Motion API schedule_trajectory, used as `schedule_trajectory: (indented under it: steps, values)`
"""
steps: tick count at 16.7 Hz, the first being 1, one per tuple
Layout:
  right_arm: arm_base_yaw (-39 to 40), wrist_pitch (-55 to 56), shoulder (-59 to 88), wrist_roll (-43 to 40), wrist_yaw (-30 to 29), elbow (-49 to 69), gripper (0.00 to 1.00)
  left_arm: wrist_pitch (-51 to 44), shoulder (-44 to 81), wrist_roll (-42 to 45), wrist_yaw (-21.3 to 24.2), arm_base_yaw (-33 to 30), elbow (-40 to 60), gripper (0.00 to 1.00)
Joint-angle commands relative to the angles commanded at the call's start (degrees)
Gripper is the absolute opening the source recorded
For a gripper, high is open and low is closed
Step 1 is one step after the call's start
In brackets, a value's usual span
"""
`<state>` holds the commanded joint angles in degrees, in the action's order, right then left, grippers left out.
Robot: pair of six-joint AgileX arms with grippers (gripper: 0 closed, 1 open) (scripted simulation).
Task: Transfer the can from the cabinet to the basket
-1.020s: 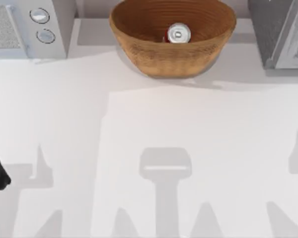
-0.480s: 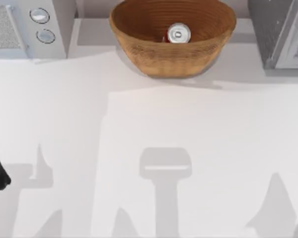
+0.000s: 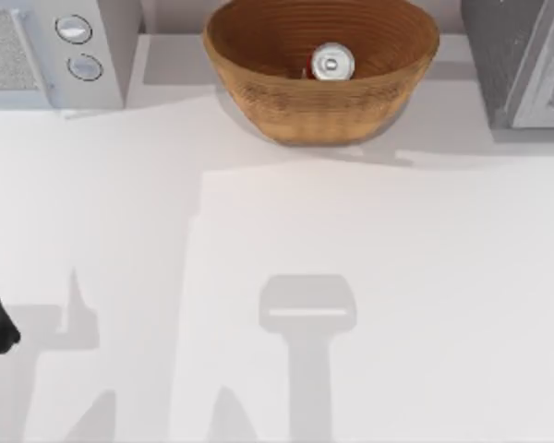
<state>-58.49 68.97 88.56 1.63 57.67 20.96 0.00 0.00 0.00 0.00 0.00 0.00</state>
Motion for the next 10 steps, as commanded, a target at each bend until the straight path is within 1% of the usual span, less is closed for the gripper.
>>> schedule_trajectory:
  steps: [7,10]
  values:
    - [0.0,-0.5,0.1,0.0,0.2,0.5,1.0,0.0,0.0,0.0,0.0,0.0,0.0,1.0]
    - [-0.4,-5.8,-0.2,0.1,0.7,5.8,1.0,0.0,0.0,0.0,0.0,0.0,0.0,1.0]
